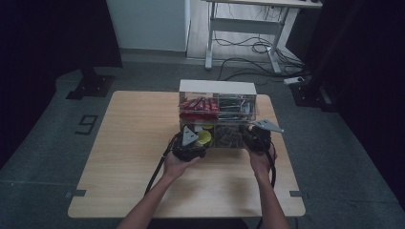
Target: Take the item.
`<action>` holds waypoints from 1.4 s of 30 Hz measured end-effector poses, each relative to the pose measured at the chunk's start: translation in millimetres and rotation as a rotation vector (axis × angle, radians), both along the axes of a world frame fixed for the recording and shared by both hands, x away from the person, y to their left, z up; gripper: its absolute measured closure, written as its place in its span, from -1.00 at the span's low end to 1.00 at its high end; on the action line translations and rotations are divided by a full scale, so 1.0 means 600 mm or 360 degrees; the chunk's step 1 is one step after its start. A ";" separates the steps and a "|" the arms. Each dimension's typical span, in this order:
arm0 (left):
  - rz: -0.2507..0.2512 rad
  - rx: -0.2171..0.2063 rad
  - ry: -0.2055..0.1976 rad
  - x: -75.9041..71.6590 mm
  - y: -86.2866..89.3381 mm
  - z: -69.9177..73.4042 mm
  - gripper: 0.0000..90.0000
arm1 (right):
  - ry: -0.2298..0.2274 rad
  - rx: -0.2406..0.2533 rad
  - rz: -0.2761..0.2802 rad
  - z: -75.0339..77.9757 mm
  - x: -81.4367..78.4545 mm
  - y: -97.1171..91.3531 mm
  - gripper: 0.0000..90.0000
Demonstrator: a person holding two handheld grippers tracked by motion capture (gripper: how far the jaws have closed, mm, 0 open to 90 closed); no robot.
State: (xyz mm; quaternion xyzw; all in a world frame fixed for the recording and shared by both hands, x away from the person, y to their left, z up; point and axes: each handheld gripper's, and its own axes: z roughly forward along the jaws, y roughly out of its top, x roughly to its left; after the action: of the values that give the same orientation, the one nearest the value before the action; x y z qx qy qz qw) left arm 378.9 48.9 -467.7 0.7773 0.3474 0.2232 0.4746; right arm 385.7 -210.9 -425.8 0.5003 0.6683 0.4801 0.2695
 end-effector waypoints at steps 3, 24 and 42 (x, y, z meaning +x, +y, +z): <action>0.0001 -0.0012 0.0005 -0.002 0.004 0.002 -0.14 | 0.0001 -0.0001 0.0001 0.000 0.000 0.000 0.98; 0.0029 -0.0023 0.0000 -0.020 0.039 0.005 -0.14 | -0.0001 0.0002 0.0001 0.001 -0.002 0.000 0.98; 0.0050 -0.0022 -0.0005 -0.037 0.065 0.003 -0.14 | 0.0001 -0.0003 -0.0002 0.000 -0.002 0.001 0.98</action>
State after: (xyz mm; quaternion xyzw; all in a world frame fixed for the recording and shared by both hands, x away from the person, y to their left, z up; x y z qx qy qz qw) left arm 356.6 87.9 -466.1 0.7682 0.3603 0.2296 0.4768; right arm 384.3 -210.6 -425.6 0.5006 0.6685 0.4791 0.2700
